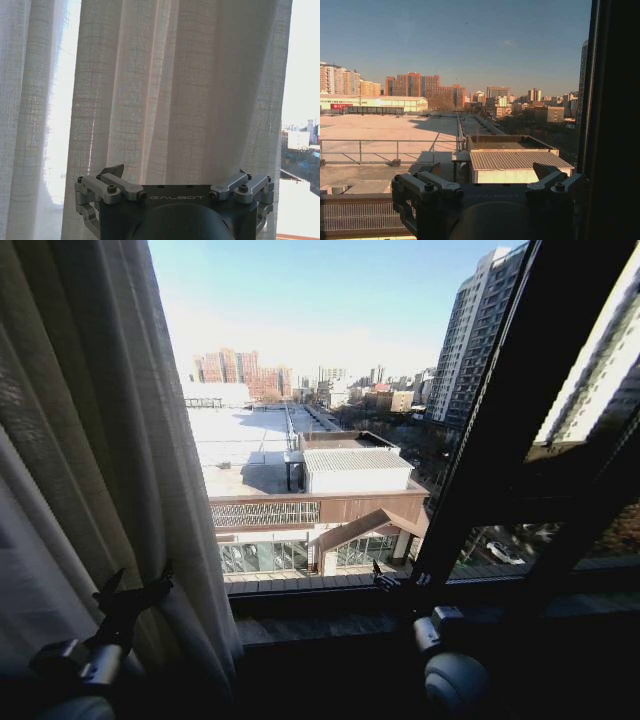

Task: Open the curtains by pulling them apart, changing their state from closed to fully open.

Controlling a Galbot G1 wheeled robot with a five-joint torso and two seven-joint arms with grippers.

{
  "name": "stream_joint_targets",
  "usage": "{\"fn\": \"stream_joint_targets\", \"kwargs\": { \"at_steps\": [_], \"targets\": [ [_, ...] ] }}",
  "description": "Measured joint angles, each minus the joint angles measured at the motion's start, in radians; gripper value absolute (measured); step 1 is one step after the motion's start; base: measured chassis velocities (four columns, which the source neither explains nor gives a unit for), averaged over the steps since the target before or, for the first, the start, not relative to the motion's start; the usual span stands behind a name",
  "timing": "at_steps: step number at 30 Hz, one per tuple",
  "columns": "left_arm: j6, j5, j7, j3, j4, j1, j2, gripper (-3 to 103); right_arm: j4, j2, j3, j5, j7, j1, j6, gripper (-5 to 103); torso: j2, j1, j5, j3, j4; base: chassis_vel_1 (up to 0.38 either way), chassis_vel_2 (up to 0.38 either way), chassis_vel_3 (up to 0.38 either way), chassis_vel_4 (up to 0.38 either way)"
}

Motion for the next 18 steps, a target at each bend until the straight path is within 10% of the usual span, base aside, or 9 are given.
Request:
{"fn": "stream_joint_targets", "kwargs": {
  "at_steps": [18],
  "targets": [
    [0.061,0.039,0.109,0.013,0.093,-0.107,0.037,100,-0.119,0.015,0.091,-0.063,-0.075,0.041,0.022,100,0.000,0.000,0.0000,0.000,-0.0003,0.000,0.000,0.000,0.000]
  ]
}}
